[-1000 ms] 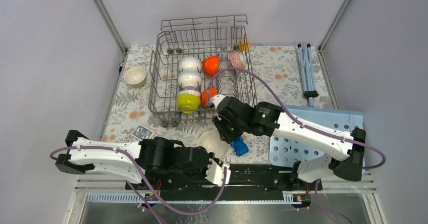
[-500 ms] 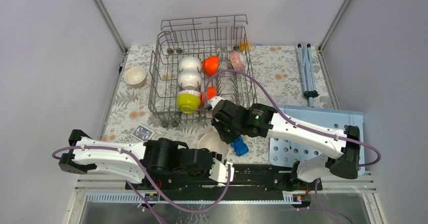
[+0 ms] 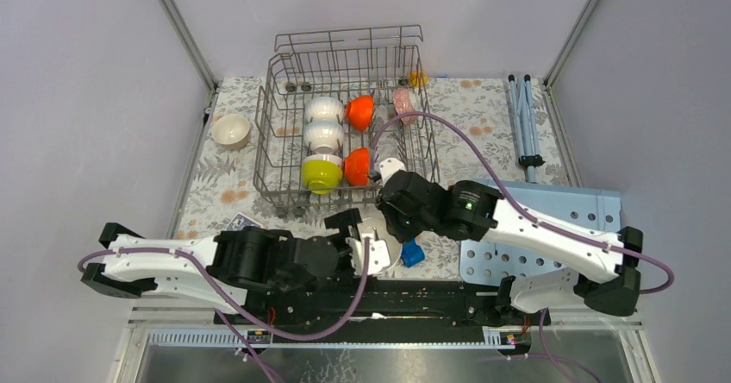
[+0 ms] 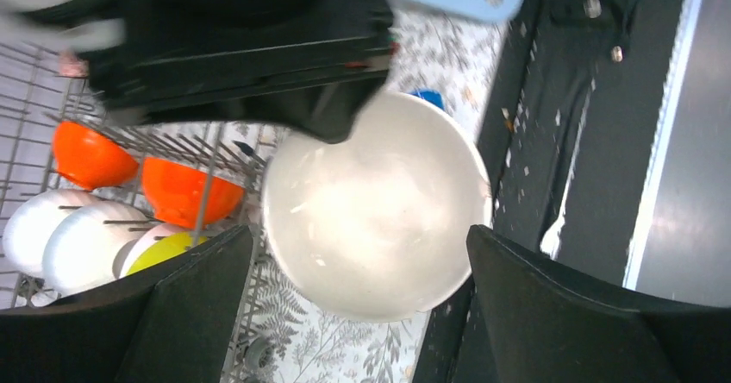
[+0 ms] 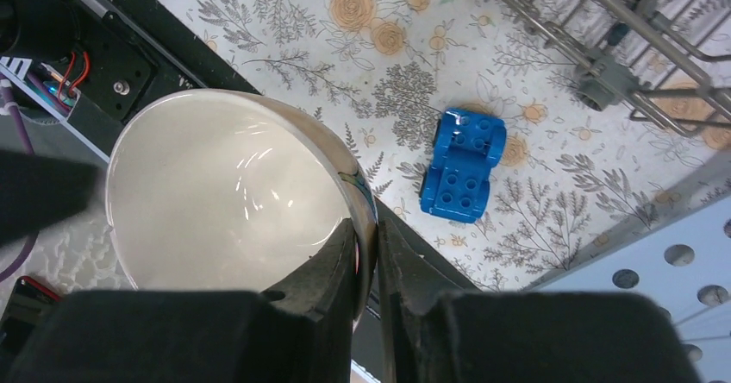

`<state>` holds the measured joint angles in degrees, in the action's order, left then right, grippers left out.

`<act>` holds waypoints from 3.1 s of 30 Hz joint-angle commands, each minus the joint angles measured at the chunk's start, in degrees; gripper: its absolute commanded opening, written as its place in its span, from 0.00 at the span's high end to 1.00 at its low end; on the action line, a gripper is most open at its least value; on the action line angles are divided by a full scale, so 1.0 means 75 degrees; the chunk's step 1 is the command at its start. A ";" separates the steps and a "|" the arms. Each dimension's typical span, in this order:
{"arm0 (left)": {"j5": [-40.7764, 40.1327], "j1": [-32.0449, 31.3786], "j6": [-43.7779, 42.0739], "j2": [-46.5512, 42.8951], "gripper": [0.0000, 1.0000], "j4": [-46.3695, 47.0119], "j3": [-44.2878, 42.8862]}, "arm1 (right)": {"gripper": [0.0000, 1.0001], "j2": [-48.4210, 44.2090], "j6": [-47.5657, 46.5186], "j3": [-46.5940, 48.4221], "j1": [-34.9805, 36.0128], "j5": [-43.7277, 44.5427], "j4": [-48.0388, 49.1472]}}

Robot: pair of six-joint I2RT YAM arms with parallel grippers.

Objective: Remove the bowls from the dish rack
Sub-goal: Place the bowl with the bowl.

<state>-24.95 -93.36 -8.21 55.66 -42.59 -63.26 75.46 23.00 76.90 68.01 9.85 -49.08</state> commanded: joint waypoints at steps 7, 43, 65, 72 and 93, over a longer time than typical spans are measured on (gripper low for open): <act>-0.2258 -0.0001 0.3299 -0.1070 0.01 0.2897 0.0621 | 1.00 -0.1564 0.0762 -0.0904 0.0071 0.1529 0.0943; -0.2925 0.2007 1.2605 0.0788 0.39 -0.0005 0.0879 | 1.00 -0.1905 0.2289 -0.2195 0.0071 0.3058 0.2524; -0.2743 0.2007 1.1348 0.0950 0.62 0.0068 0.1046 | 1.00 -0.2024 0.2295 -0.2342 0.0073 0.3021 0.2633; -0.2656 0.2001 1.1067 0.0991 0.76 0.0329 0.1157 | 1.00 -0.1999 0.2296 -0.2356 0.0073 0.2979 0.2677; -0.2719 0.2007 0.9838 0.0758 1.00 0.1253 0.1445 | 0.70 -0.1915 0.1918 -0.2183 0.0070 0.2315 0.2834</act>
<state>-44.45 -78.37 68.66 62.24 -35.53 -51.27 62.15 37.34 58.26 68.31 29.74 -34.13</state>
